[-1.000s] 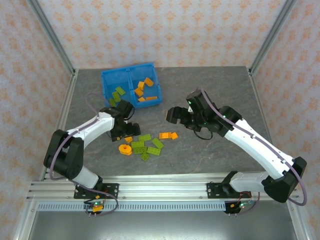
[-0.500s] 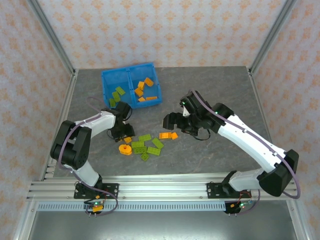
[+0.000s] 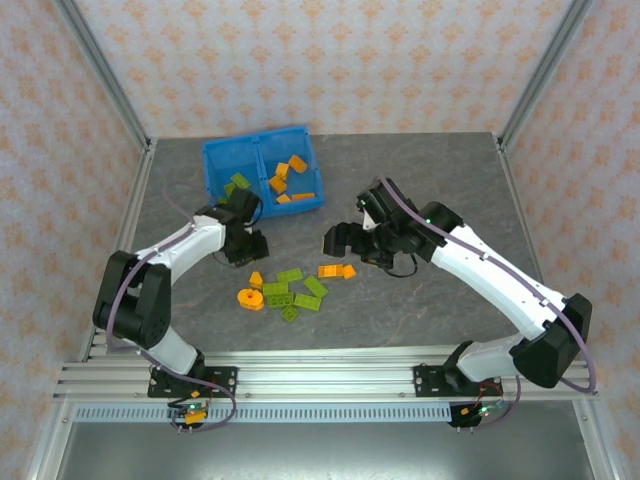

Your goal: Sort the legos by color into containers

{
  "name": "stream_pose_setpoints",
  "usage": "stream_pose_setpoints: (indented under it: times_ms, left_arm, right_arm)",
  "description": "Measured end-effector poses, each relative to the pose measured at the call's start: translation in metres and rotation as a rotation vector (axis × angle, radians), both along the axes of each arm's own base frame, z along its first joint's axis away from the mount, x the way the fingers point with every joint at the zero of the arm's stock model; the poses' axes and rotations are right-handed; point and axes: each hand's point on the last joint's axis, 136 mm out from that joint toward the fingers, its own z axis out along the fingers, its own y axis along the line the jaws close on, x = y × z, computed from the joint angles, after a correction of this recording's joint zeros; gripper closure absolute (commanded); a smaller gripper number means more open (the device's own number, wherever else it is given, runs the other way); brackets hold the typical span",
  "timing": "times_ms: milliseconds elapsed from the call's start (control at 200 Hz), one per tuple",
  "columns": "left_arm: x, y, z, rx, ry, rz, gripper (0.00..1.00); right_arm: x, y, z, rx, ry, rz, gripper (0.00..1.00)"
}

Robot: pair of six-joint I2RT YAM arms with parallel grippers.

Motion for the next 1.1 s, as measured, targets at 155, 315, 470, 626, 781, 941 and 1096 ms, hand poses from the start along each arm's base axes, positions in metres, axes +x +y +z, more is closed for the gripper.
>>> stream_pose_setpoints:
  times_ms: [155,315,470,626,781,941,1096]
  left_arm:
    - [0.035,-0.006,0.056,-0.007,-0.154,-0.02,0.35]
    - [0.029,-0.004,0.063,0.078,-0.153,-0.088,0.19]
    - [-0.014,0.0,0.013,0.126,0.0,-0.165,0.19]
    - [-0.043,0.0,-0.017,0.112,0.125,-0.204,0.22]
    - [-0.048,-0.009,-0.032,0.109,0.173,-0.257,0.33]
    - [-0.05,-0.005,-0.046,0.142,0.211,-0.282,0.4]
    - [-0.052,-0.003,-0.052,0.158,0.229,-0.297,0.42]
  right_arm:
    - [0.002,0.0,0.001,-0.002,-0.007,-0.004,0.09]
    - [0.004,-0.001,0.001,-0.008,-0.013,-0.009,0.09]
    - [0.004,-0.001,0.001,-0.011,-0.016,-0.012,0.09]
    - [0.004,-0.001,0.001,-0.012,-0.016,-0.012,0.1]
    - [0.005,-0.001,-0.002,-0.018,-0.01,-0.011,0.09]
    - [0.006,0.0,-0.005,-0.023,-0.004,-0.012,0.09]
    - [0.008,0.002,-0.007,-0.031,0.001,-0.009,0.09]
